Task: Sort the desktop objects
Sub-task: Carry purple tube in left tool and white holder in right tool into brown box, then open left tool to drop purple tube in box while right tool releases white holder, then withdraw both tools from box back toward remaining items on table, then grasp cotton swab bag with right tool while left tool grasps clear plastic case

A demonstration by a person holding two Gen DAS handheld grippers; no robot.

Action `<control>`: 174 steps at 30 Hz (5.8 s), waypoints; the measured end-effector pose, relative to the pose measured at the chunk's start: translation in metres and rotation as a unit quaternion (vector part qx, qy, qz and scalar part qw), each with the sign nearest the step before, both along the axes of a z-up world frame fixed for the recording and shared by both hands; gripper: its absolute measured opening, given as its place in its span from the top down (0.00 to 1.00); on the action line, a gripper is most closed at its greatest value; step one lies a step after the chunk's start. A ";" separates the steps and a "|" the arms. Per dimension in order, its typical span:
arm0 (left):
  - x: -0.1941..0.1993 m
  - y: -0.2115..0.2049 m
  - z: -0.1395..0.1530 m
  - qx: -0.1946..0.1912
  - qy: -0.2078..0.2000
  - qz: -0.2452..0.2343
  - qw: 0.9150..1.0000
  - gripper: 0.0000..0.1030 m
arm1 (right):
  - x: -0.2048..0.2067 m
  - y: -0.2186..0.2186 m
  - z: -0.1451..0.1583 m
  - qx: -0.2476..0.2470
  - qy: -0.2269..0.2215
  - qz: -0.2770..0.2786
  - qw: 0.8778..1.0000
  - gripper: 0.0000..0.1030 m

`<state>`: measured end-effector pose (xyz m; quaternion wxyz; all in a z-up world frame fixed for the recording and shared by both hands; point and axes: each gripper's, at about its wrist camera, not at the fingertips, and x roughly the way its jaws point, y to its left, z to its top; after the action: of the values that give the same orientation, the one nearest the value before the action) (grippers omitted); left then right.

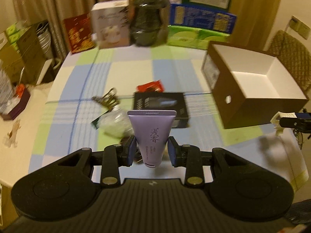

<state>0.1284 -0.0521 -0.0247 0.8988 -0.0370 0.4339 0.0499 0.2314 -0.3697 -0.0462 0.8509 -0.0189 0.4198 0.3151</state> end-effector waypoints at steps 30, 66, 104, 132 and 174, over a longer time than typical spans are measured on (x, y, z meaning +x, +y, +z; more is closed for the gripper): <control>0.161 -0.193 0.029 -0.030 -0.058 -0.202 0.977 0.72 | 0.110 -0.061 0.025 -0.007 -0.082 -0.017 0.996 0.17; 0.226 -0.204 -0.057 -0.028 0.082 -0.137 0.987 0.51 | 0.169 -0.028 -0.031 -0.061 -0.017 0.013 0.998 0.07; 0.090 -0.132 0.018 -0.056 -0.018 -0.076 0.995 0.24 | 0.059 -0.048 0.019 -0.014 -0.049 -0.065 0.997 0.02; -0.015 0.018 0.014 -0.053 0.010 -0.007 0.999 0.24 | -0.045 0.076 0.011 0.001 -0.020 0.007 1.000 0.02; -0.023 0.152 -0.063 -0.057 0.102 0.094 0.989 0.24 | -0.083 0.261 -0.113 -0.100 -0.086 0.287 0.949 0.77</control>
<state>0.1058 0.0999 -0.0873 0.8374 -0.1234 0.5205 0.1126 0.1488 -0.1087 -0.1590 0.7513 -0.2507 0.3514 0.4992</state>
